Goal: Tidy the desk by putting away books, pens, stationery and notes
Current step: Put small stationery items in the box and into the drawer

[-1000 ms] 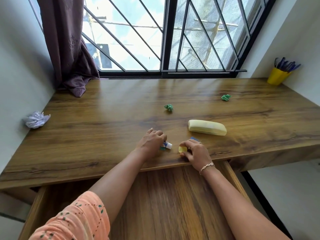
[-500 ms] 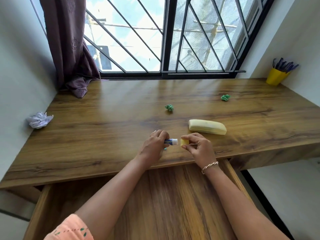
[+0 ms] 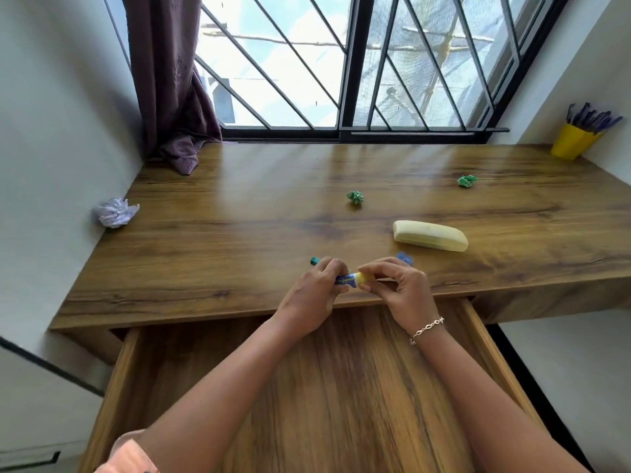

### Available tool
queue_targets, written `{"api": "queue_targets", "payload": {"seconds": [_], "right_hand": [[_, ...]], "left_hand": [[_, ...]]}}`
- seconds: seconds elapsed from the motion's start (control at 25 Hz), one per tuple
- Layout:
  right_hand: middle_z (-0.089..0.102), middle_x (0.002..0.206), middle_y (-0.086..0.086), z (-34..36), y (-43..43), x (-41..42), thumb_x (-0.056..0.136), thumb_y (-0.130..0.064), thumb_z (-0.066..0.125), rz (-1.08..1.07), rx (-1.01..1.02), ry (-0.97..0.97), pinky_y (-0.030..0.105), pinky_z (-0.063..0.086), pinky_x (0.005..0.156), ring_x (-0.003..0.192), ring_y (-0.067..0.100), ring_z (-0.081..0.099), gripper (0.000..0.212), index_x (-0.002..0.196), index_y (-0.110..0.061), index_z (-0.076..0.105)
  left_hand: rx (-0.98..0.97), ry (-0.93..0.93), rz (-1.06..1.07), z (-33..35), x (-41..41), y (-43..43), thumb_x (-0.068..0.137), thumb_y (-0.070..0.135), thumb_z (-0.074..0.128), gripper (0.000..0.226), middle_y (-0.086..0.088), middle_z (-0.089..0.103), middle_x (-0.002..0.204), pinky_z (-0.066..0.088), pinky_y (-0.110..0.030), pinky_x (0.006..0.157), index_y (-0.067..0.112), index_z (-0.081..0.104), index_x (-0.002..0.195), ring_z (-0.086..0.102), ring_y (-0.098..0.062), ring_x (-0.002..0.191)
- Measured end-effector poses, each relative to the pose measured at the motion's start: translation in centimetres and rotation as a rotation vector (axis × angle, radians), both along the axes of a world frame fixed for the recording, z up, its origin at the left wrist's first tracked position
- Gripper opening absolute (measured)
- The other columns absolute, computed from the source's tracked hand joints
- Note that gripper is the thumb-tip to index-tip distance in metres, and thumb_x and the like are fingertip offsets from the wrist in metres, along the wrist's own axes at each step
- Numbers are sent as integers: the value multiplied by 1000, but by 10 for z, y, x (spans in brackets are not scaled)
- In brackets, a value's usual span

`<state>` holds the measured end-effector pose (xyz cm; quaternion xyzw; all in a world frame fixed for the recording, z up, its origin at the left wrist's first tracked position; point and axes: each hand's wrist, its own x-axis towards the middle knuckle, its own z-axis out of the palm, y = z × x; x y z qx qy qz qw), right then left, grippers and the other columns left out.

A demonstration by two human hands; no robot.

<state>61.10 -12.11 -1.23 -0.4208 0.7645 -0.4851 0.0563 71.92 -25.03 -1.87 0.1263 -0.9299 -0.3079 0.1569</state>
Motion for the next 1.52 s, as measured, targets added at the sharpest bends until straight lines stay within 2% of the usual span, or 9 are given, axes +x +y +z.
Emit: {"api": "queue_targets", "payload": {"seconds": [0.2,0.4,0.52,0.64,0.76,1.0,1.24,1.4,1.52], "right_hand": [[63,83,-14,1,1,19,68,2,76,33,79,-15,10,50,76,77,-5,61,25,90,-11,73],[69,88,1,8,5,48,72,-6,75,161,252,76,27,52,77,81,16,64,19,90,-12,71],[68,86,-5,5,10,69,73,-11,75,243,370,110,32,50,79,83,18,64,21,93,-14,71],[70,92,-4,-11,14,95,74,-19,75,368,589,117,25,44,77,81,12,59,24,98,-17,70],[70,99,-5,-39,14,123,75,-22,74,520,791,97,21,44,76,86,9,61,26,100,-18,67],[68,108,0,-85,6,158,75,-21,73,722,1053,53,17,40,78,102,16,62,33,106,-16,63],[67,109,2,-93,3,166,75,-23,71,781,1106,68,28,46,84,101,20,61,35,109,-17,61],[62,114,2,-80,3,171,80,-23,64,821,1010,190,29,44,84,104,21,58,31,110,-18,60],[56,117,4,-72,2,181,83,-21,59,848,851,292,34,45,84,103,24,56,26,109,-19,61]], "left_hand": [[-5,-19,34,-2,27,8,91,11,53,20,-6,57,113,43,-28,80,6,55,111,58,-25,94],[88,-72,12,3,58,8,87,14,61,20,-6,61,105,46,-35,84,5,60,105,59,-24,94],[125,-231,-12,4,80,9,83,18,66,25,-4,65,101,47,-32,84,9,65,106,58,-17,91],[192,-467,-16,-9,107,13,78,26,72,25,0,64,87,51,-34,80,14,69,100,60,-16,83],[210,-689,-60,-37,128,23,76,28,74,26,-2,68,93,52,-35,79,13,68,97,64,-19,89],[203,-977,-159,-71,151,40,76,25,74,31,-6,62,84,41,-26,59,6,65,99,57,-21,76],[374,-1001,-157,-79,163,38,77,20,72,31,5,56,79,33,-18,53,8,62,104,49,-7,68],[348,-1032,-171,-76,164,27,77,16,72,34,-9,66,103,43,-26,65,8,61,108,58,-19,87],[309,-1005,-118,-73,166,19,81,6,64,26,-12,66,105,45,-30,68,8,63,106,61,-24,91]]}}
